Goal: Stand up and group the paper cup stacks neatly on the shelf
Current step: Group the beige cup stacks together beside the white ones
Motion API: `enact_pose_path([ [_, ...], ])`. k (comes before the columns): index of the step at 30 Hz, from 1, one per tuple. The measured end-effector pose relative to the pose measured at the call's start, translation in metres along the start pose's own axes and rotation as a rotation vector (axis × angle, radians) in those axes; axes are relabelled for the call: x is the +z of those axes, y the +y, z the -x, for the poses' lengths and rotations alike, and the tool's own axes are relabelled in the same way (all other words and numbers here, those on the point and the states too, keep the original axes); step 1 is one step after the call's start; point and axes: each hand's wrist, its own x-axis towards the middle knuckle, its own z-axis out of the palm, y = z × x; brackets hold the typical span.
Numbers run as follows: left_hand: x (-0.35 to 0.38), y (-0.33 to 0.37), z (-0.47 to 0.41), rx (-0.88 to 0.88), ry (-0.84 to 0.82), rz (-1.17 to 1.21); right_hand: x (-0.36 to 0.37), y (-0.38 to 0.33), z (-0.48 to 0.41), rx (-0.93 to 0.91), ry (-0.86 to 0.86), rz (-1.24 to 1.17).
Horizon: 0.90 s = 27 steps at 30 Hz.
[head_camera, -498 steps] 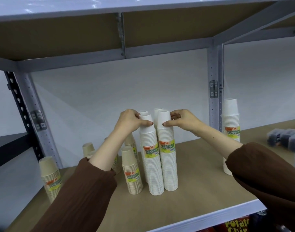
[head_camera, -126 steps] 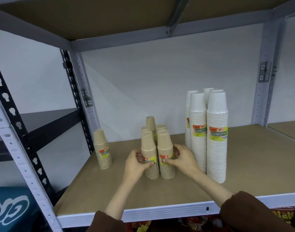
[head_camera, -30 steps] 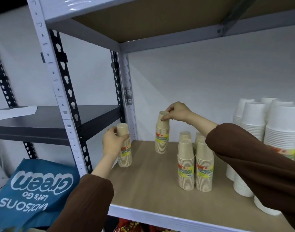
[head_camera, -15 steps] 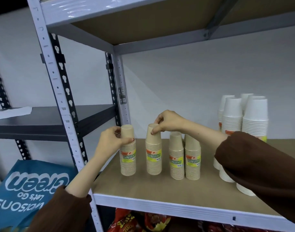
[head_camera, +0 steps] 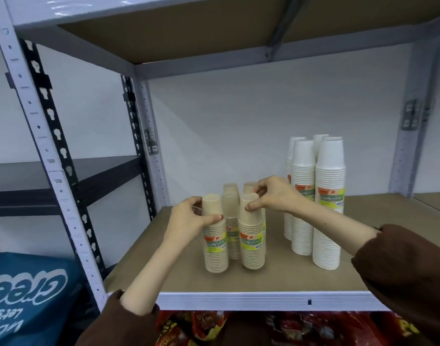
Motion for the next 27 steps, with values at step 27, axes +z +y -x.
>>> enact_pose_path([
  [27, 0.073, -0.050, 0.039, -0.016, -0.085, 0.309, 0.059, 0.088, 0.049, 0.119, 0.149, -0.207],
])
